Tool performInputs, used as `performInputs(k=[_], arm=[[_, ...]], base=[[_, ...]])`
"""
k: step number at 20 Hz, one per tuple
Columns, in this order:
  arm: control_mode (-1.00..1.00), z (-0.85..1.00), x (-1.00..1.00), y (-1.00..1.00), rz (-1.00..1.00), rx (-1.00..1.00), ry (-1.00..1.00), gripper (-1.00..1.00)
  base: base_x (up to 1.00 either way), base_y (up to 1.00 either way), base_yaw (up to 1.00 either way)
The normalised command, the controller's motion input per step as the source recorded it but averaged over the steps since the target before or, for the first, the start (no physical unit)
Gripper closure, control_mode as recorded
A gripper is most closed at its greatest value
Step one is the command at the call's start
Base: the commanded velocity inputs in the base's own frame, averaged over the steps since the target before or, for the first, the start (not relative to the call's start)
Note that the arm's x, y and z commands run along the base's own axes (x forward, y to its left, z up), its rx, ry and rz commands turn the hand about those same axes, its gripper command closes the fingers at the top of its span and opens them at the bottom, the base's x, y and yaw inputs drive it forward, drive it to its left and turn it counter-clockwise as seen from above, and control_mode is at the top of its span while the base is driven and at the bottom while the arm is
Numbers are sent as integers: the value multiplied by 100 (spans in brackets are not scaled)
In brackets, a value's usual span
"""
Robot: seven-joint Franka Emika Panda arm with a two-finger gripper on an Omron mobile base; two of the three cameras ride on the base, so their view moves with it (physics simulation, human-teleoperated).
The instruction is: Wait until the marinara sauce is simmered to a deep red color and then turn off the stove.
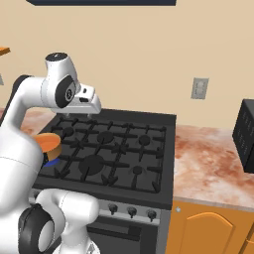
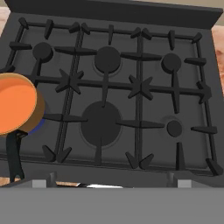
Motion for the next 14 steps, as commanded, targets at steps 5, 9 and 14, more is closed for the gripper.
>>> performInputs(k=[5,9,14], arm=[[-100,0,0,0,0,0,0,-100],[-100,0,0,0,0,0,0,-100],[-100,0,0,0,0,0,0,-100]], base=[[0,0,0],[0,0,0],[0,0,0]])
